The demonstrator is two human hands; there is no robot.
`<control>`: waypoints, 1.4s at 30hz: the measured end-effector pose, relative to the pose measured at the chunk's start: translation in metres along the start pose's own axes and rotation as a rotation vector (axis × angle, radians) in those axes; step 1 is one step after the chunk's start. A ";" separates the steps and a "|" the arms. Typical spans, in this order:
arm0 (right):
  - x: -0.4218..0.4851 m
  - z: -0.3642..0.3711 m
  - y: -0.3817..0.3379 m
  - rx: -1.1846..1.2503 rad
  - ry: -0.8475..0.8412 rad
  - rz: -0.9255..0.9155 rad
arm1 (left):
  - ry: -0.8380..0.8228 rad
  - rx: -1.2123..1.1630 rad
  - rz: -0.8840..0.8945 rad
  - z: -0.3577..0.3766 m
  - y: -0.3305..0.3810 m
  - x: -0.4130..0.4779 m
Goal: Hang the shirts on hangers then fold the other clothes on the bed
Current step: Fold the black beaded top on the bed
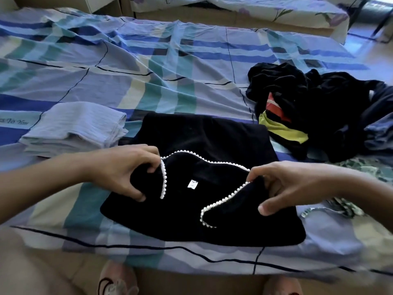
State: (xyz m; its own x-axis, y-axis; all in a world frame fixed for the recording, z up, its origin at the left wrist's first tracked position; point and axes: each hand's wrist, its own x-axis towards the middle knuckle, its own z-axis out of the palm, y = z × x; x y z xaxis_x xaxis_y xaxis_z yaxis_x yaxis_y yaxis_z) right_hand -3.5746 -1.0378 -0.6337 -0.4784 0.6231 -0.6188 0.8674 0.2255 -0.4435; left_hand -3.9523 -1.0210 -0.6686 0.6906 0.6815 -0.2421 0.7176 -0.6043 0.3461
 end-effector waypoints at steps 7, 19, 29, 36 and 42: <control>-0.023 -0.038 -0.010 0.114 -0.238 -0.059 | 0.046 -0.513 -0.208 -0.014 0.020 0.004; 0.094 -0.034 0.061 0.386 0.713 0.267 | 0.384 -0.161 -0.743 -0.015 -0.055 0.098; 0.101 -0.066 0.081 0.742 0.866 0.242 | 0.395 -0.488 -0.596 -0.052 -0.085 0.090; 0.126 -0.072 0.089 0.545 0.871 0.286 | 0.456 -0.457 -0.589 -0.042 -0.097 0.108; 0.125 -0.073 0.090 0.729 0.906 0.214 | 0.489 -0.288 -0.621 -0.046 -0.088 0.105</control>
State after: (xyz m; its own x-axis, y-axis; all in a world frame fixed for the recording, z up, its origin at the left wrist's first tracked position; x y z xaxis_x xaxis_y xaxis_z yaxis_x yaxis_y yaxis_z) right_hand -3.5461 -0.8854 -0.7038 0.1929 0.9664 -0.1697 0.4951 -0.2452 -0.8335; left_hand -3.9473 -0.8775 -0.6827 0.0132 0.9976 -0.0679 0.8575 0.0237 0.5139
